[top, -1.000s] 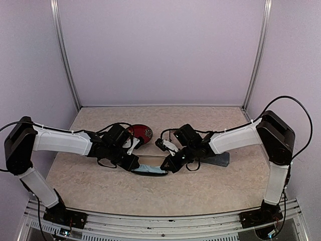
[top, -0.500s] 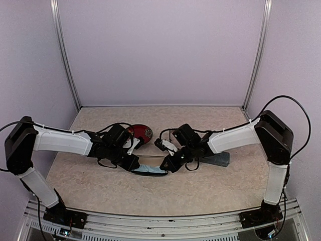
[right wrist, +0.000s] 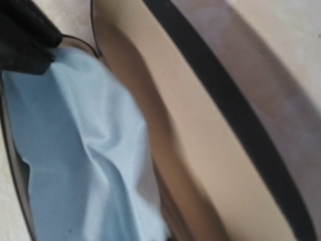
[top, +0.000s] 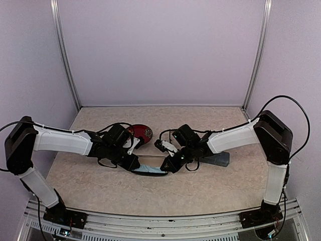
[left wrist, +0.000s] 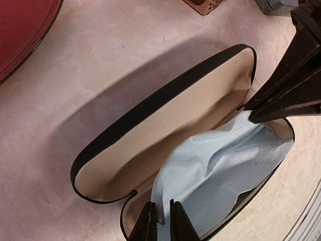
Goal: Organize the sunglasses
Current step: Place the folded cleaning cloth in the sunglasses case, then pick up the folded cleaning cloth from the sunglasses case.
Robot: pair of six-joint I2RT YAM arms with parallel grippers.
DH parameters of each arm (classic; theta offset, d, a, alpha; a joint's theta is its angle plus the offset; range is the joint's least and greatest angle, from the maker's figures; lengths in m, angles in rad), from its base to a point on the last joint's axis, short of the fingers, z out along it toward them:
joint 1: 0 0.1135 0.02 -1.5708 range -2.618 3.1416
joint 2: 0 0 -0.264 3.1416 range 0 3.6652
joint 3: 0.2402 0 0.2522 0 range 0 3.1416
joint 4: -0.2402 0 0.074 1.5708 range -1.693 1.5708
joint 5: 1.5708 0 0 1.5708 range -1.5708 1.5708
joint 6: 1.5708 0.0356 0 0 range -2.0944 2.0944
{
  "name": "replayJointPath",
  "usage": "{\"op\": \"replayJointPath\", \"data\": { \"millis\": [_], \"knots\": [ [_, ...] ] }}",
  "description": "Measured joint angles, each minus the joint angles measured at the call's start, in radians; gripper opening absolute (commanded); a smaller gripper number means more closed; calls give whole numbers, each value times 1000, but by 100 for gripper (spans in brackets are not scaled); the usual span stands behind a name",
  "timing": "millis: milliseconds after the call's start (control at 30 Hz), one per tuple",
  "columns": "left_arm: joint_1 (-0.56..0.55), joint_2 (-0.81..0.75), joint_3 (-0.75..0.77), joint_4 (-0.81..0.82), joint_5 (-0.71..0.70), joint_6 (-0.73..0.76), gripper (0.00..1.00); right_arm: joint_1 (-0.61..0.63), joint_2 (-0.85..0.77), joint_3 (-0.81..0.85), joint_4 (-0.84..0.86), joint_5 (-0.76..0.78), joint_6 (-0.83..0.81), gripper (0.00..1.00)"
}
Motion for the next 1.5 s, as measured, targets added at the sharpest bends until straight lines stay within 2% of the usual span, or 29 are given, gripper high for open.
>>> {"op": "replayJointPath", "data": {
  "millis": [267, 633, 833, 933, 1167, 1500],
  "knots": [
    [-3, 0, 23, 0, -27, -8, 24, 0, -4, 8, -12, 5, -3, 23],
    [-13, -30, 23, -28, -98, -13, 30, -2, -80, -4, -29, 40, 2, 30],
    [-13, -98, 23, -34, -186, -24, 45, -53, -223, -64, -32, 93, 18, 50],
    [-13, -135, 23, -28, -242, -33, 53, -105, -281, -82, -31, 126, 25, 57],
    [-13, -200, 18, 26, -312, -52, 56, -158, -295, -84, -21, 154, 18, 60],
    [-55, -195, -26, 101, -281, -51, 55, -158, -229, -124, 13, 59, -3, 59]
  ]
}}
